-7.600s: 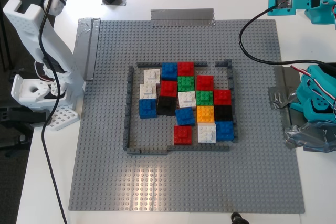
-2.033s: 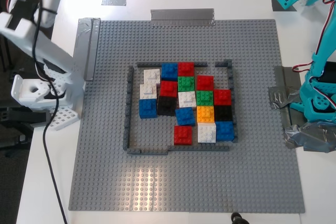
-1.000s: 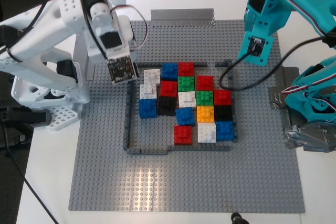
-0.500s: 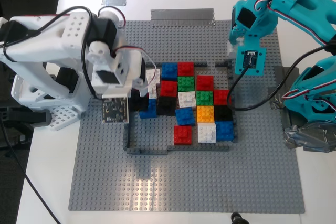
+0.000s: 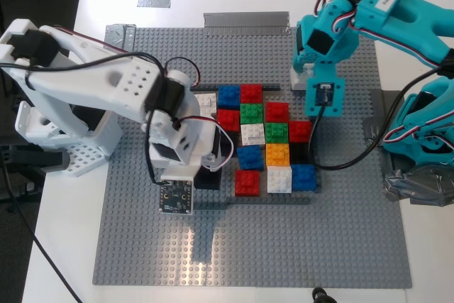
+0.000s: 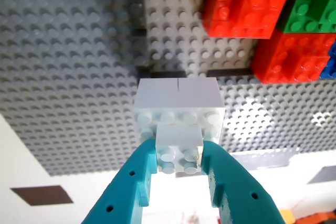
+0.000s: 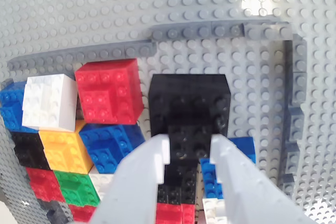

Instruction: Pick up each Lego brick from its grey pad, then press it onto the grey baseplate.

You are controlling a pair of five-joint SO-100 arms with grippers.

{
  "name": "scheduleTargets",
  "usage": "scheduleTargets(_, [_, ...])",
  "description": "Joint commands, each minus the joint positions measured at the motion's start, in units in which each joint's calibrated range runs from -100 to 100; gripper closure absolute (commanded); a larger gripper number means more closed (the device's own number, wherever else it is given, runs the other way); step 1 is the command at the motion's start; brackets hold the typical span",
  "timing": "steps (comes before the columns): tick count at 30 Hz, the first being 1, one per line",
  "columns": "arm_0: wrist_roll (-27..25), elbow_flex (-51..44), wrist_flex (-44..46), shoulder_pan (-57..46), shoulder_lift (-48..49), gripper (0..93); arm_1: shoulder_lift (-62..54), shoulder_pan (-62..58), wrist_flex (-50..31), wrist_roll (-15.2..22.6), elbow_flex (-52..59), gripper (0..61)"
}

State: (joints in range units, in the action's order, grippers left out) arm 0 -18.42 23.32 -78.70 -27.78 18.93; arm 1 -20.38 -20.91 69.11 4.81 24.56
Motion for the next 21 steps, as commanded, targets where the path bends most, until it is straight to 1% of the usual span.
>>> scheduleTargets(1, [1.4, -1.51, 2.45, 0.33, -3.57, 92.7, 2.87, 1.07, -5.07, -1.17, 0.13, 61.2])
scheduleTargets(8, [3.21, -6.03, 2.94, 0.4, -8.38, 92.7, 7.25, 4.12, -8.57, -3.18, 0.04, 61.2])
scheduleTargets(13, [3.84, -9.37, 2.7, 1.27, -10.35, 92.7, 8.53, 6.07, -8.9, -4.3, -1.4, 61.2])
scheduleTargets(16, [3.84, -10.0, 2.7, 2.29, -10.52, 92.7, 9.22, 7.23, -8.9, -4.94, -1.49, 61.2])
scheduleTargets(21, [5.36, -10.0, 2.86, 3.23, -10.61, 92.7, 10.08, 9.12, -8.73, -5.91, -1.95, 61.2])
